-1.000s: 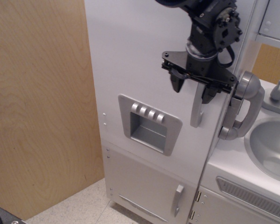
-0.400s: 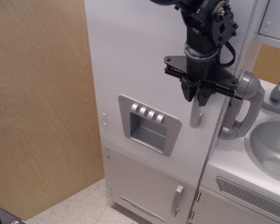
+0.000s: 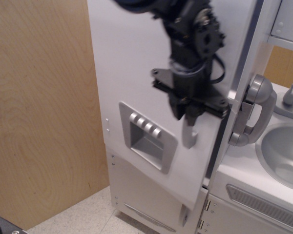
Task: Open fridge
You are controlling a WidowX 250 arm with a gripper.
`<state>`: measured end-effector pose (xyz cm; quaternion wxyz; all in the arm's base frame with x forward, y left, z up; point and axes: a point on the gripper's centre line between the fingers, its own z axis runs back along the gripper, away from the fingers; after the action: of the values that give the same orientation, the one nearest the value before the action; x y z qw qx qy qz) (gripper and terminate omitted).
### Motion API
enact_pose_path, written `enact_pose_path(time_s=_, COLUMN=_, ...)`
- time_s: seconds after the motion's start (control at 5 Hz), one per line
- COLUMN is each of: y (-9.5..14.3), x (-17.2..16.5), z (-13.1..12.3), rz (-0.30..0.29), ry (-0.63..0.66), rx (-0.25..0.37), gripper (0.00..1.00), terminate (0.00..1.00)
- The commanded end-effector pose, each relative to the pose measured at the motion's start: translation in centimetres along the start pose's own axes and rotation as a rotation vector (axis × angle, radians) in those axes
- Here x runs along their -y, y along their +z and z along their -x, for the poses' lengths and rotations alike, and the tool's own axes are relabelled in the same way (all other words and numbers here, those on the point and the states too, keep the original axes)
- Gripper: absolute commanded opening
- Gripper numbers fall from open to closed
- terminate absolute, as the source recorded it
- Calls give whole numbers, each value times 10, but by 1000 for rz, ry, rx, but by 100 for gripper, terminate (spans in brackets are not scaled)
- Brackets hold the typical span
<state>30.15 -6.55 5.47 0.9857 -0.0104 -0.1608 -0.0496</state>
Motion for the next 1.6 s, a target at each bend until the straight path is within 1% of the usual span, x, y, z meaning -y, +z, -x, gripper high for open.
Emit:
enact_pose_path(time_s=0.0, y=40, x=-20, z=16, rz=-21, ry=-50, rx=77, gripper=0, terminate=0)
enact_pose_path(time_s=0.2, y=46, x=-29, z=30, rz=-59, ry=-35, rx=37, gripper=100, terminate=0)
enact_pose_path(time_s=0.4, y=45, x=-35, z=50, rz=-59, ry=14, rx=-60, gripper=100, terminate=0)
enact_pose_path(time_s=0.6, y=42, x=-20, z=64, rz=-55, ry=-38, rx=-116, gripper=100, terminate=0)
enact_pose_path(time_s=0.8, y=48, x=18, z=70, rz=-32, ry=-52, rx=-229, gripper=100, terminate=0)
enact_pose_path(time_s=1.0, y=53, x=55, z=66, rz=10, ry=-106, rx=-256, gripper=100, terminate=0)
enact_pose_path(time_s=1.2, y=55, x=90, z=51, rz=56, ry=-164, rx=-283, gripper=100, terminate=0)
enact_pose_path(time_s=1.4, y=52, x=112, z=38, rz=70, ry=-188, rx=-256, gripper=100, terminate=0)
